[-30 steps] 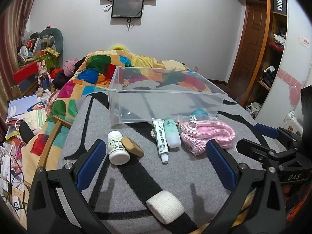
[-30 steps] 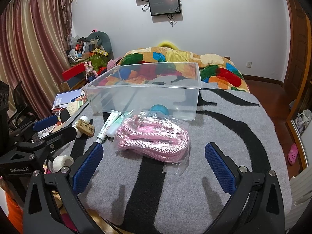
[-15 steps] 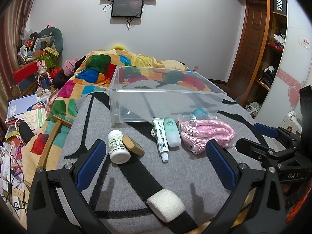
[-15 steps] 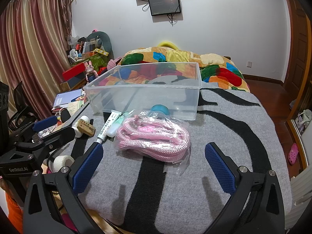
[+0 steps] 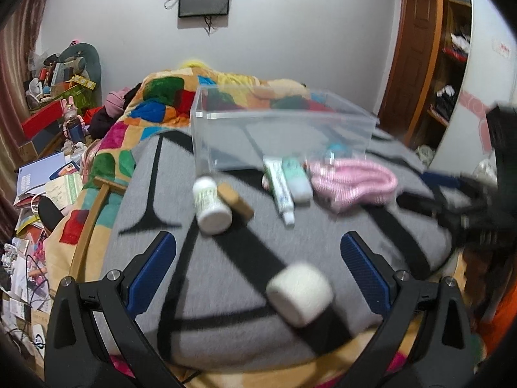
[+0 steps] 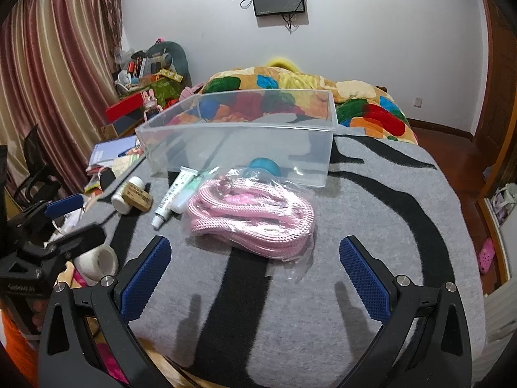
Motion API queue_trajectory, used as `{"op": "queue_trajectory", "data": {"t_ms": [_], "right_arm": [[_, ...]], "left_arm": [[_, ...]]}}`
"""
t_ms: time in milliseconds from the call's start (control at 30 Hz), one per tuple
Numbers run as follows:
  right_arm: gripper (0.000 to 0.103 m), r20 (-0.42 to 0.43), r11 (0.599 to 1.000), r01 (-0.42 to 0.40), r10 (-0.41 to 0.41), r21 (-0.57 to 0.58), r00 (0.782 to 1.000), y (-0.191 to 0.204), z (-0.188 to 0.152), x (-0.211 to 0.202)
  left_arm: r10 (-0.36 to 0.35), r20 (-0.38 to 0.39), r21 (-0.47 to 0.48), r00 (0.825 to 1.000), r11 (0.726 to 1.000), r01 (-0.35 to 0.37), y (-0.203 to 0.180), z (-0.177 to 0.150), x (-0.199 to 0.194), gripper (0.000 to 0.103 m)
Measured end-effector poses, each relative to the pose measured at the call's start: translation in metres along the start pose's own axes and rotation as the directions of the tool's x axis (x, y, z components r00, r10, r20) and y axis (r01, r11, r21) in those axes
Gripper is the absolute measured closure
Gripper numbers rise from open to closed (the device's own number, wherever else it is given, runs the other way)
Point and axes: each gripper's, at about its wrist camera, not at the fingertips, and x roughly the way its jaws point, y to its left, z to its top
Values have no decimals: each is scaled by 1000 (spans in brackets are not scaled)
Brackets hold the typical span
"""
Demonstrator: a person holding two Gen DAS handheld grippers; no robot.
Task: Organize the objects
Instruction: 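Grasp the white gauze tape roll with the left gripper while the right grasps the bagged pink rope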
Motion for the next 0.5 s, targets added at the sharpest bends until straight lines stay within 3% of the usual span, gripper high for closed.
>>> {"op": "queue_trajectory", "data": {"t_ms": [167, 300, 500], "right_arm": [[0, -28, 999, 9, -10, -33, 1000, -6, 6, 10], [0, -51, 994, 13, -19, -106, 999, -2, 16, 25], [0, -117, 980, -39, 17, -196, 993, 1, 31, 52]], "left_arm": [[-7, -53, 30, 999, 1000, 9, -7, -18, 7, 0], [-11, -49, 45, 999, 999, 13, -13, -22, 12, 1], [-29, -51, 69, 998, 997, 32, -15, -25, 15, 33]]}}
